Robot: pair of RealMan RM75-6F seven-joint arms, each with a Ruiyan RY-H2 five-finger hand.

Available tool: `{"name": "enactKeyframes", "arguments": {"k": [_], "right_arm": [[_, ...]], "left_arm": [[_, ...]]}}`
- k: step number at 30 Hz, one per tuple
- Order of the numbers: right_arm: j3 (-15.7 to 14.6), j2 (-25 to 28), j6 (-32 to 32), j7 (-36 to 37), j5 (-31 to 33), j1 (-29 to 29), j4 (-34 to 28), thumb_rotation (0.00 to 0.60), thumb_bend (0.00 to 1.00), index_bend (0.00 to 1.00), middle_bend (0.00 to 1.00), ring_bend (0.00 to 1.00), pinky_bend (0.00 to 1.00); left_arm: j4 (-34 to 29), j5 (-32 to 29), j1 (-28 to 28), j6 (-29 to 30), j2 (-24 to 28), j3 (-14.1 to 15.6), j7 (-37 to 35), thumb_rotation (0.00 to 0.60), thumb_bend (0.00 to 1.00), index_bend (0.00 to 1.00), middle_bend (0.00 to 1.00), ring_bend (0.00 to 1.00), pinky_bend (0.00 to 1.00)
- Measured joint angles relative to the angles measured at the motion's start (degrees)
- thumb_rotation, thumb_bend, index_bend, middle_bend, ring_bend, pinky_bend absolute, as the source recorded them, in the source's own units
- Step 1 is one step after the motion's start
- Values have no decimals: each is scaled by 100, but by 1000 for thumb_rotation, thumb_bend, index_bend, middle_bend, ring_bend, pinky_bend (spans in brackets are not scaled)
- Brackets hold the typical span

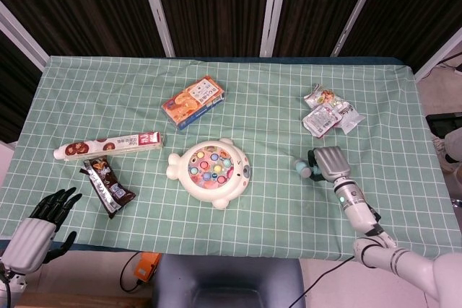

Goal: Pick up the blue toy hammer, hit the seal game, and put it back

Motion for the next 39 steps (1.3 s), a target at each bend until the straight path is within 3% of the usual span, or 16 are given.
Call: {"name": "enactKeyframes", "arguments": {"k": [39], "right_arm": [[152,-60,12,101,79,1,256,600,382,652,554,639,671]], "left_arm": [[-12,-15,-11,-37,-5,4,43,600,410,0,32,26,128]]}}
